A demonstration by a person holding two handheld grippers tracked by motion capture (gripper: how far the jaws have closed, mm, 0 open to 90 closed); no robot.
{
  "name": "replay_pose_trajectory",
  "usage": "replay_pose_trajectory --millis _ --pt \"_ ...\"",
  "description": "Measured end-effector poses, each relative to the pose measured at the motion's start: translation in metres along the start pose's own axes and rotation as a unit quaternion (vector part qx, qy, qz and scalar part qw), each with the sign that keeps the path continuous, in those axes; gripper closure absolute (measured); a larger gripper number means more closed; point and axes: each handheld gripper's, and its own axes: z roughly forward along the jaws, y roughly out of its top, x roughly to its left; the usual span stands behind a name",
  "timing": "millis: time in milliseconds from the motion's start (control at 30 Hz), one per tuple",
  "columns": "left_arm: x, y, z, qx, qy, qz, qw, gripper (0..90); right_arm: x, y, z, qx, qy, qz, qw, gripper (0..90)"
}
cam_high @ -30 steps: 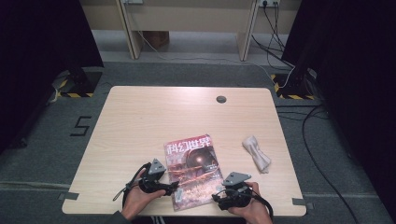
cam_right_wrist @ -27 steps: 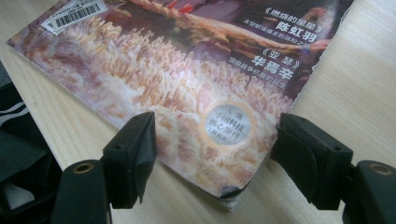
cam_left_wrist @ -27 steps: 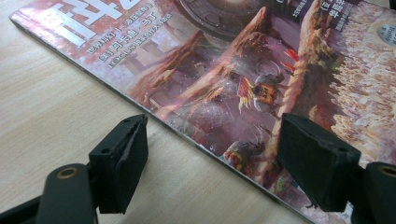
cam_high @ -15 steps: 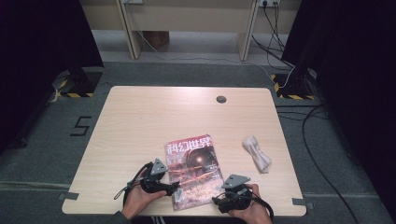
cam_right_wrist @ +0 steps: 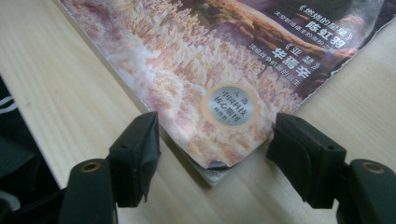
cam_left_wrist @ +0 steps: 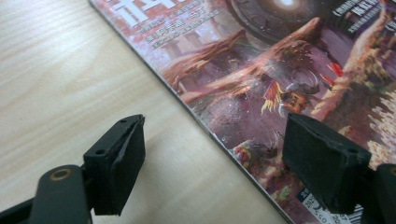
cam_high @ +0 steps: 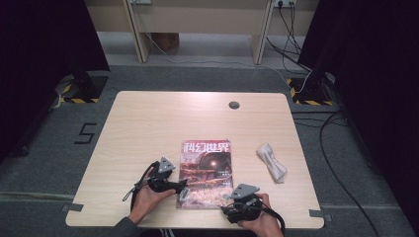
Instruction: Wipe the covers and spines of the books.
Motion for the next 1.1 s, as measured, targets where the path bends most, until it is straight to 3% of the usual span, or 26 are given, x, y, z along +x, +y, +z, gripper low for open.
replay_pose_trajectory --millis 233,533,667,1100 --pt "0.002 0.012 0.009 -0.004 0.031 0.013 0.9994 23.3 -0.015 0.012 0.009 -0.005 -0.006 0.015 0.9998 35.1" --pt "0.013 0.023 0.019 -0.003 0.049 0.002 0.9988 24.9 -0.031 0.026 0.02 -0.005 -0.012 0.031 0.9994 35.0" --pt "0.017 0.026 0.022 -0.003 0.05 -0.005 0.9987 24.8 -0.033 0.03 0.023 -0.003 -0.016 0.035 0.9993 34.7" --pt "0.011 0.025 0.019 -0.004 0.058 0.007 0.9983 30.0 -0.032 0.031 0.026 -0.003 -0.02 0.025 0.9995 34.2"
